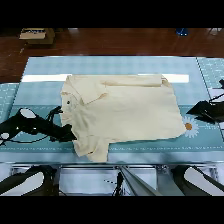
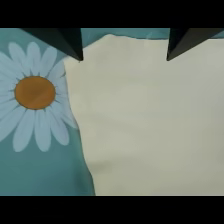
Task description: Fold the shirts.
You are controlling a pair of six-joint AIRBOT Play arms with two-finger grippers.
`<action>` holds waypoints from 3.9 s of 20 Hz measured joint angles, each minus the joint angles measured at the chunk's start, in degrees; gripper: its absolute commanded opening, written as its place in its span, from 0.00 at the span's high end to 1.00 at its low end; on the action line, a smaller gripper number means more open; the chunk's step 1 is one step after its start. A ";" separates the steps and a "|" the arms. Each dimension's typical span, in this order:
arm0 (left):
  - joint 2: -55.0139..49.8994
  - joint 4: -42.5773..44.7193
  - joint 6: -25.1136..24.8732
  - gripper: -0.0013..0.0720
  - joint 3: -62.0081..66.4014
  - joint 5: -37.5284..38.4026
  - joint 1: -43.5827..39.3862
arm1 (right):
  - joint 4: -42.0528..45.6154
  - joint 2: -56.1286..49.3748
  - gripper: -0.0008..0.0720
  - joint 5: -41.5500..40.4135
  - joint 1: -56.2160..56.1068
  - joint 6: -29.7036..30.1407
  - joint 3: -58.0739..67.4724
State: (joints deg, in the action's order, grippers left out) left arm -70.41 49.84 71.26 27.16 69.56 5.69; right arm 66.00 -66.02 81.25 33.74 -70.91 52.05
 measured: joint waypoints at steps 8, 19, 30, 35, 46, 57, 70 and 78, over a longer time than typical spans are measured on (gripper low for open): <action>-0.31 -1.29 -1.25 0.95 -0.04 -0.20 -1.01 | -1.62 0.00 0.19 -5.53 9.81 0.50 -13.81; -0.07 -5.44 -4.57 0.95 0.87 -0.59 -1.03 | -12.39 0.20 0.95 -17.46 3.39 1.77 -23.30; 30.01 -12.94 -15.43 0.96 42.49 -9.11 0.13 | -52.35 25.42 0.95 -11.96 1.75 19.19 11.72; 39.60 1.29 0.17 0.96 62.95 -8.70 0.31 | -34.56 35.52 0.95 -18.71 1.75 3.48 31.80; 45.11 14.69 16.35 0.96 76.08 16.61 0.31 | -7.19 39.15 0.95 2.49 1.62 -10.43 53.11; 27.23 22.27 14.43 0.96 64.94 26.34 0.26 | 1.36 17.27 0.95 20.87 -9.99 -8.70 45.90; -14.40 11.98 8.31 0.95 59.98 -5.05 -1.36 | 6.21 -21.86 0.95 -19.19 -27.93 -10.67 43.19; -24.39 11.30 3.65 0.95 59.95 -20.92 -2.86 | 5.99 -32.92 0.95 -33.27 -29.00 -12.96 43.17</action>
State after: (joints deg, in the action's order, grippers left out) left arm -94.80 61.14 74.91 87.11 48.64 2.83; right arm 71.99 -98.94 47.99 4.73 -83.88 95.22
